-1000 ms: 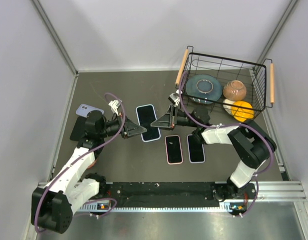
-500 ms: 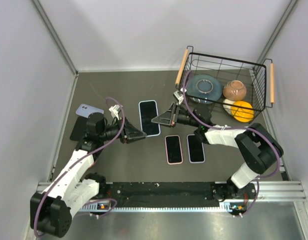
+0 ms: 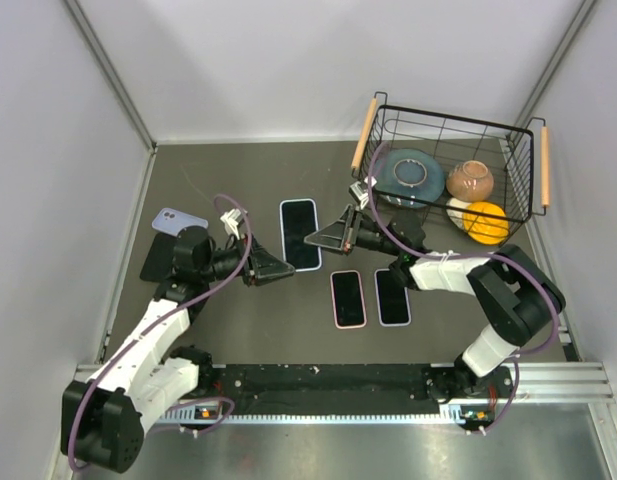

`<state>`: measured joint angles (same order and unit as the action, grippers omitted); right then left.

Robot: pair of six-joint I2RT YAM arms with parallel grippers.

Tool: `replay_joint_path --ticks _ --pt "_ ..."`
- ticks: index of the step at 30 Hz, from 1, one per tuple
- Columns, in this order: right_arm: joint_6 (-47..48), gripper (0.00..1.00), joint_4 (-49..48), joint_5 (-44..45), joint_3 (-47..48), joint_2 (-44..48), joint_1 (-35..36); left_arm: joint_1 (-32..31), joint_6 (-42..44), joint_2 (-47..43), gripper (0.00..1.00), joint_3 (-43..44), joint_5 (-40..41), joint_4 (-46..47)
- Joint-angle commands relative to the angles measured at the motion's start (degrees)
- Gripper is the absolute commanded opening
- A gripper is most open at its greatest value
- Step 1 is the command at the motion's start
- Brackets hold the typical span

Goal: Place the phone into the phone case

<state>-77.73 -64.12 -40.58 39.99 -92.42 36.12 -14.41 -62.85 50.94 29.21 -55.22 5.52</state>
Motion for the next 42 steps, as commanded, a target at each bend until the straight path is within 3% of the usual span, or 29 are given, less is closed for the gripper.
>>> replay_joint_path --ticks 1,8,13,15,16,20,22,25,29,34,38,42 --pt "-1.2 0.01 -8.1 0.3 0.2 0.5 0.2 -0.3 0.7 1.3 0.28 0.9 0.9 3.1" --pt "7.5 0.01 3.6 0.9 -1.5 4.7 0.8 -1.1 9.3 1.8 0.0 5.6 8.3 -11.6" --pt "16.9 0.01 19.0 3.0 1.1 10.4 1.3 -3.1 12.7 4.9 0.01 9.3 10.7 -18.1" --pt "18.0 0.01 20.9 3.0 1.3 11.2 1.4 -3.2 12.7 5.0 0.13 9.6 10.8 -18.2" --pt "18.0 0.01 20.6 3.1 1.2 11.6 1.3 -3.2 12.7 4.7 0.25 9.7 10.9 -18.3" --pt "16.9 0.01 20.2 3.4 -0.3 12.1 1.4 -3.2 15.5 2.9 0.42 10.2 14.6 -21.0" --pt "17.6 0.01 22.6 4.2 -0.9 12.6 1.4 -3.2 17.7 2.3 0.57 11.2 17.9 -24.2" --pt "20.7 0.0 30.2 7.3 -1.6 13.2 1.6 -3.2 22.9 2.3 0.71 14.6 28.0 -33.4" --pt "22.2 0.0 34.5 10.9 -2.3 11.2 3.7 -3.0 27.0 2.1 0.99 20.3 40.9 -41.5" --pt "22.8 0.0 35.6 14.1 -0.7 3.1 8.2 -2.5 28.0 1.1 0.99 23.0 51.7 -45.8" --pt "19.7 0.0 32.5 14.7 0.4 -2.7 10.4 -2.3 29.7 0.2 0.99 22.6 54.1 -45.7" --pt "19.8 0.0 38.8 19.8 1.3 -4.5 13.4 -1.9 30.0 0.6 0.99 21.1 54.5 -44.5"
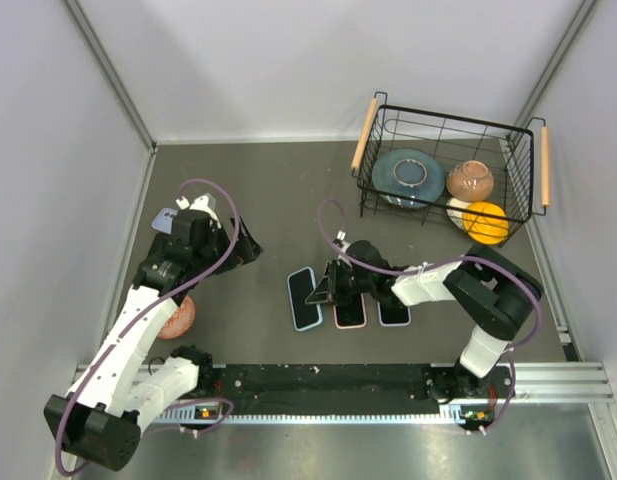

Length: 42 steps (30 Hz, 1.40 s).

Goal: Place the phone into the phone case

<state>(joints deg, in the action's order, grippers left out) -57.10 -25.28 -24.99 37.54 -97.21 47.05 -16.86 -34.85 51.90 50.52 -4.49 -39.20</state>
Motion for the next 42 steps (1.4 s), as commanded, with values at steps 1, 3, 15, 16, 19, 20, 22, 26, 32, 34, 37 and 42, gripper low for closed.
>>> replay_joint_path --ticks 1,3,15,16,19,20,22,26,32,34,37,42 --pt "-0.5 0.0 1.2 6.3 4.1 -0.3 3.6 0.7 1.9 -0.2 0.99 -0.5 3.5 0.6" --pt "0.5 0.0 4.3 9.4 4.8 -0.5 4.7 0.8 1.8 0.5 0.99 -1.3 3.2 1.2" --pt "-1.5 0.0 16.2 24.8 3.2 -0.2 9.1 1.7 1.1 2.5 0.99 -2.2 -0.2 2.8" --pt "-2.0 0.04 16.7 27.3 2.7 0.1 9.1 1.8 1.0 2.5 0.99 -2.2 -0.2 2.8" --pt "-4.3 0.15 14.8 27.9 -0.1 0.5 9.4 1.8 0.8 3.1 0.99 -2.1 0.4 2.8" --pt "-5.5 0.18 14.6 27.8 -1.0 0.5 9.6 1.8 0.8 3.1 0.99 -2.3 1.8 2.8" --pt "-5.7 0.23 14.8 27.9 -1.1 1.0 9.9 1.9 0.8 3.1 0.99 -2.8 4.0 3.5" --pt "-4.1 0.28 15.7 28.7 0.0 3.6 9.9 3.1 -0.6 5.8 0.98 -1.7 10.2 3.7" --pt "0.8 0.52 23.4 30.1 3.8 9.5 10.2 10.6 -5.8 14.2 0.96 4.1 13.5 2.5" --pt "2.3 0.62 25.2 32.1 3.3 12.2 10.2 12.4 -9.3 15.9 0.94 4.9 15.4 3.9" --pt "5.9 0.7 29.4 34.3 4.9 17.4 10.2 13.5 -11.9 20.2 0.9 5.9 21.6 7.6" --pt "9.5 0.75 32.4 35.0 5.8 25.6 10.2 18.2 -13.7 31.1 0.87 12.1 23.6 6.2"
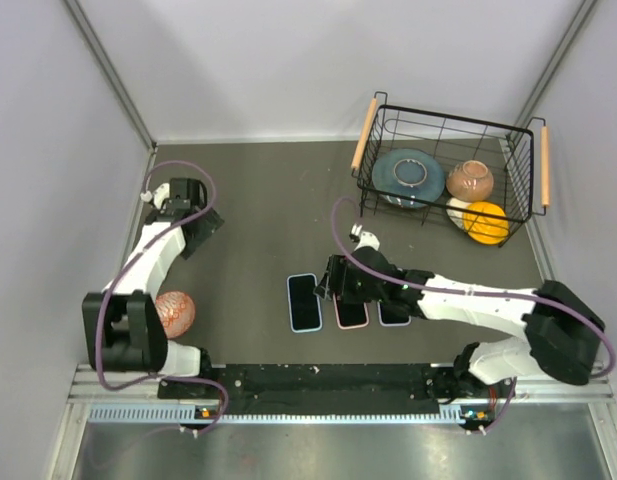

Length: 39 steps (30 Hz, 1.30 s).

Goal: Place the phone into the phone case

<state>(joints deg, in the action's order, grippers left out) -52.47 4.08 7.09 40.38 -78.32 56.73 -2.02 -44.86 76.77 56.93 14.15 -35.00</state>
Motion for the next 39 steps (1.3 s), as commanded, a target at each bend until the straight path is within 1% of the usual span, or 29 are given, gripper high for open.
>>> replay_joint_path --ticks 1,3,4,6,9,10,13,21,24,25,27,28,30,31,32,34,35,36,37,39 --pt "5.6 0.76 3.0 3.0 2.7 7.8 0.5 3.7 -5.0 7.4 0.86 7.7 5.9 1.3" --pt "6.3 0.79 3.1 3.2 2.4 9.8 0.5 4.3 -6.5 10.5 0.84 8.9 8.0 1.2" --pt "7.0 0.79 3.2 3.2 2.5 11.5 0.3 4.7 -8.5 11.2 0.83 9.5 8.7 1.1" --pt "7.7 0.8 3.2 2.7 2.7 12.7 0.4 6.1 -10.0 13.1 0.79 9.4 10.1 2.1" --pt "9.4 0.8 4.0 2.1 3.2 14.3 0.4 7.5 -10.3 17.3 0.71 10.2 8.8 3.7" --pt "9.7 0.8 4.2 2.2 3.3 14.7 0.3 7.7 -10.4 20.0 0.7 11.8 8.9 3.0" --pt "10.5 0.8 4.8 3.0 3.2 16.1 0.3 8.4 -10.4 24.1 0.68 14.2 8.3 1.6" --pt "11.2 0.81 4.8 2.9 3.5 16.5 -0.9 10.6 -12.6 28.6 0.62 14.4 8.8 2.1" --pt "11.2 0.81 4.9 2.6 3.6 15.8 -1.4 11.2 -10.8 29.7 0.58 14.2 6.8 4.8" --pt "11.2 0.81 4.8 2.4 3.7 15.7 -1.5 11.4 -10.2 30.8 0.52 14.4 4.2 5.0" --pt "10.4 0.81 4.8 1.3 4.0 15.0 -2.1 12.0 -8.5 31.6 0.47 15.0 2.3 5.4" --pt "10.2 0.81 4.8 0.9 4.3 15.0 -2.3 12.0 -8.1 32.3 0.4 15.1 1.7 5.6" --pt "9.8 0.81 4.8 -0.1 5.1 14.9 -2.4 12.0 -6.4 32.5 0.31 15.5 -0.6 5.9" --pt "9.8 0.81 4.8 -0.4 5.2 14.8 -2.4 12.0 -5.7 32.4 0.2 15.8 -3.1 5.7" --pt "9.8 0.81 4.8 -0.5 5.5 14.9 -2.4 12.0 -4.7 32.3 0.13 16.1 -4.8 5.7" --pt "9.4 0.81 4.7 -0.4 5.7 14.6 -2.4 12.0 -1.1 31.7 0.04 16.4 -8.4 6.3" --pt "9.3 0.81 4.6 -1.0 5.7 14.6 -2.4 11.9 0.4 31.4 0.0 16.4 -12.5 6.6" --pt "9.7 0.81 4.7 -1.5 5.8 14.6 -2.4 11.9 3.5 31.3 0.0 16.4 -13.9 6.7" --pt "9.8 0.81 4.9 -2.0 5.8 15.0 -2.4 11.9 5.1 31.2 0.0 16.4 -17.5 6.0" --pt "9.5 0.81 5.0 -1.6 5.2 16.1 -2.4 11.6 7.5 29.6 0.0 15.0 -20.6 5.2"
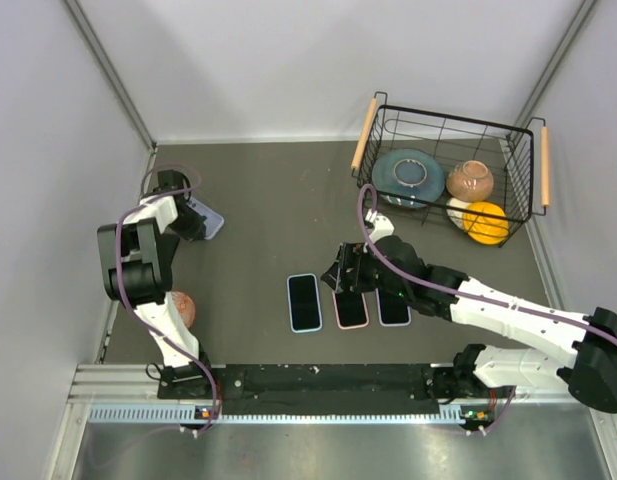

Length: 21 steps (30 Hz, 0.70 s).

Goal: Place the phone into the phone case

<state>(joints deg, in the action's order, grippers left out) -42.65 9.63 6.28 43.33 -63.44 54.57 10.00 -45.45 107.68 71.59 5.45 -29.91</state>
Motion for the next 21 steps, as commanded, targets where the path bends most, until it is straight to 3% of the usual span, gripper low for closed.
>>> replay_joint_path --ticks 1,14,21 --pt "-0.7 0.82 -0.7 0.1 1.9 1.7 -0.3 -0.9 9.1 -2.3 0.0 -0.7 -13.3 0.4" --pt "-2.3 0.82 -1.9 -0.9 -1.5 3.5 -0.5 -5.2 17.1 -14.8 0.0 -20.7 -22.6 0.9" --pt "-1.2 0.82 -2.9 -2.2 -2.5 3.8 -0.4 -6.7 20.0 -16.0 0.0 -21.6 -24.3 -3.0"
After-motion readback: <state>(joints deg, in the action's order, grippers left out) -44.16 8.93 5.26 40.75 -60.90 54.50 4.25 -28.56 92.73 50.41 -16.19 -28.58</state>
